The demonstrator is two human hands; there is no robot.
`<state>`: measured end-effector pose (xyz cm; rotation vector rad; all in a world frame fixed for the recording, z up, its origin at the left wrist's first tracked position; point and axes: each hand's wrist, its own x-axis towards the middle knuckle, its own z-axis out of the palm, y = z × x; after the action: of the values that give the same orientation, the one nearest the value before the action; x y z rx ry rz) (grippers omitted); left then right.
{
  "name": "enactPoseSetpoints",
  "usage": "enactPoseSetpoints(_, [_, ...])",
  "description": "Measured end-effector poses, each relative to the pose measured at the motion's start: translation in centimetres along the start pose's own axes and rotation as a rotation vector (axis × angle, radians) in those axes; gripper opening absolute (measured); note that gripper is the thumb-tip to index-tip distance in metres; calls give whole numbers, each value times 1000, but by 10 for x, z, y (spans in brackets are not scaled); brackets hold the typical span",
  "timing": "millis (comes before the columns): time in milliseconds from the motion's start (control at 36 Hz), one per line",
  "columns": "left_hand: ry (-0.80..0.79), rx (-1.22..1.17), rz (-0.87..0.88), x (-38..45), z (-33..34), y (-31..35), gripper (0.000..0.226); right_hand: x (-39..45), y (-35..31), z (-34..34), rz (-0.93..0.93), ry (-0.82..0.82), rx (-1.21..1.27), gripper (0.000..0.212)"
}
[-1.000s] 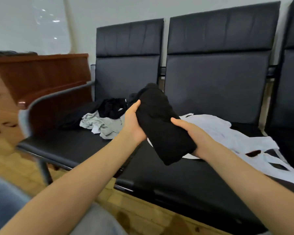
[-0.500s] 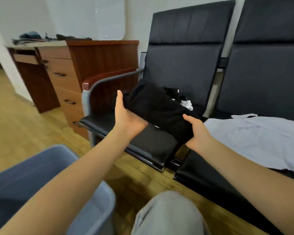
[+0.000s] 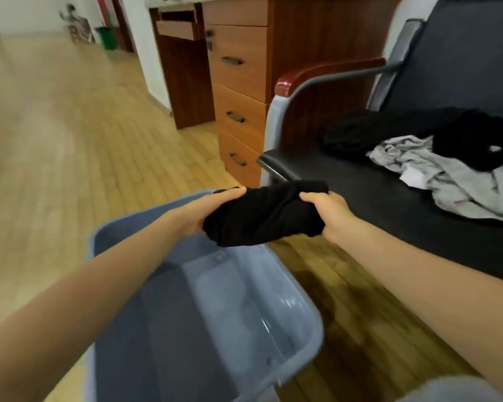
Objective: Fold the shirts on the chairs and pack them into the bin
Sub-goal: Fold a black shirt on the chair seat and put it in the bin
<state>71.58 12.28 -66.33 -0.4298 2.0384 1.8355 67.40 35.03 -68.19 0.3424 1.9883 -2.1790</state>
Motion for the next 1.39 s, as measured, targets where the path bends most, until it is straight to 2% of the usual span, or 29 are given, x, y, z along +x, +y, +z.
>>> enactPoseSetpoints(83, [187,6,-45,12,-31,-38,45,12,19,44,54,-83,-76,52])
enactPoseSetpoints(167, [324,-157,-94,26,-59,-85,43,24,52,84,162,-153,-192,53])
enactPoseSetpoints(250, [459,-191,-172,45,-84,-134,41,37,95,112,267,-191,-327,55])
enactPoseSetpoints(389, [674,-193,-269,77,-108,-195,52,59,154,146,199,-240,-690,48])
enactPoseSetpoints(500, [776,-210,-351,106,-121,-225,64,85,187,173,182,-269,-729,46])
enactPoseSetpoints(611, [821,-282,-432,126,-133,-242,68,104,211,197,175,-319,-637,49])
enactPoseSetpoints(722, [866,-444,-485,146,-153,-267,50,113,239,207,208,-392,-587,60])
enactPoseSetpoints(750, [908,-463,-513,148,-156,-274,81,113,245,206,218,-404,-593,61])
enactPoseSetpoints(778, [880,-374,-491,148,-158,-281,121,112,250,202,229,-411,-607,60])
enactPoseSetpoints(806, [807,-125,-507,143,-160,-283,135,110,253,198,235,-417,-632,58])
enactPoseSetpoints(833, [790,29,-511,138,-160,-284,124,108,257,193,237,-424,-656,56])
enactPoseSetpoints(889, [835,113,-507,136,-155,-282,54,104,261,180,239,-434,-688,52])
enactPoseSetpoints(917, [827,98,-524,136,-152,-281,42,102,262,174,243,-434,-696,51])
enactPoseSetpoints(1028, [787,190,-450,133,-132,-256,44,95,255,157,232,-350,-644,39])
enactPoseSetpoints(1083, [800,205,-365,128,-120,-236,44,84,235,152,247,-314,-561,24])
enactPoseSetpoints(1139, [793,181,-252,125,-109,-211,41,73,212,152,271,-350,-470,11])
enactPoseSetpoints(1250, [731,27,24,102,-60,-132,45,42,146,135,154,-397,-360,33])
enactPoseSetpoints(1389, [576,-28,251,53,16,-37,37,0,50,75,-50,-242,-246,29])
